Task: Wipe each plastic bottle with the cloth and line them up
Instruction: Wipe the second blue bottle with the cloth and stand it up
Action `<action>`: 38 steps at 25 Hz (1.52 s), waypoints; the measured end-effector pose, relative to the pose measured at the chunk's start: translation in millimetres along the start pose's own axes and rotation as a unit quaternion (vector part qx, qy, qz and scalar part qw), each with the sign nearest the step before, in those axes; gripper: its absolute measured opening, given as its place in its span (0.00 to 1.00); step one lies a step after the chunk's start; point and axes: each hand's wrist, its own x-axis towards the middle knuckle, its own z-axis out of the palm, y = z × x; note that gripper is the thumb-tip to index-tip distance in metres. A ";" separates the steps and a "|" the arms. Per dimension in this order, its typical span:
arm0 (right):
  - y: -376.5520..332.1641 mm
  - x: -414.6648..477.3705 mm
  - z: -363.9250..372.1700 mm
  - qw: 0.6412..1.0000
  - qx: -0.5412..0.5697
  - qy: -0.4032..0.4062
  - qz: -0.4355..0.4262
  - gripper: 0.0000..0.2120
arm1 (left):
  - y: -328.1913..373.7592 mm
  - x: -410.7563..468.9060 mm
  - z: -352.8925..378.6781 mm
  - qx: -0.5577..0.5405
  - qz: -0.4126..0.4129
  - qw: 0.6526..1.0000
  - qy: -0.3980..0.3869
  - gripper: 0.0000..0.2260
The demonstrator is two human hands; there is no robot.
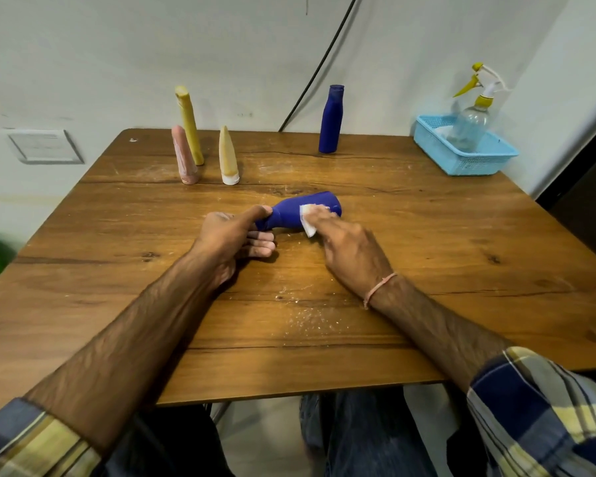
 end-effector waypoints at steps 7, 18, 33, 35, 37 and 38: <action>-24.9 0.7 1.7 0.996 0.082 0.015 -0.002 0.19 | 4.7 10.1 5.0 0.028 -0.024 0.999 0.030 0.18; 92.2 48.8 -5.3 0.664 0.597 0.161 0.420 0.10 | 73.8 29.1 43.3 0.299 0.252 0.919 0.058 0.07; 108.5 46.4 13.0 0.667 0.613 0.131 0.403 0.10 | 186.7 175.1 130.1 0.616 0.239 0.749 0.052 0.13; 107.3 46.5 12.2 0.664 0.619 0.127 0.401 0.10 | 186.6 176.3 130.2 0.621 0.245 0.743 0.053 0.14; 105.1 45.8 9.2 0.665 0.620 0.122 0.398 0.11 | 184.7 175.1 131.6 0.626 0.245 0.738 0.051 0.15; 104.1 45.8 7.8 0.668 0.618 0.122 0.397 0.13 | 184.0 174.4 132.3 0.630 0.241 0.736 0.049 0.17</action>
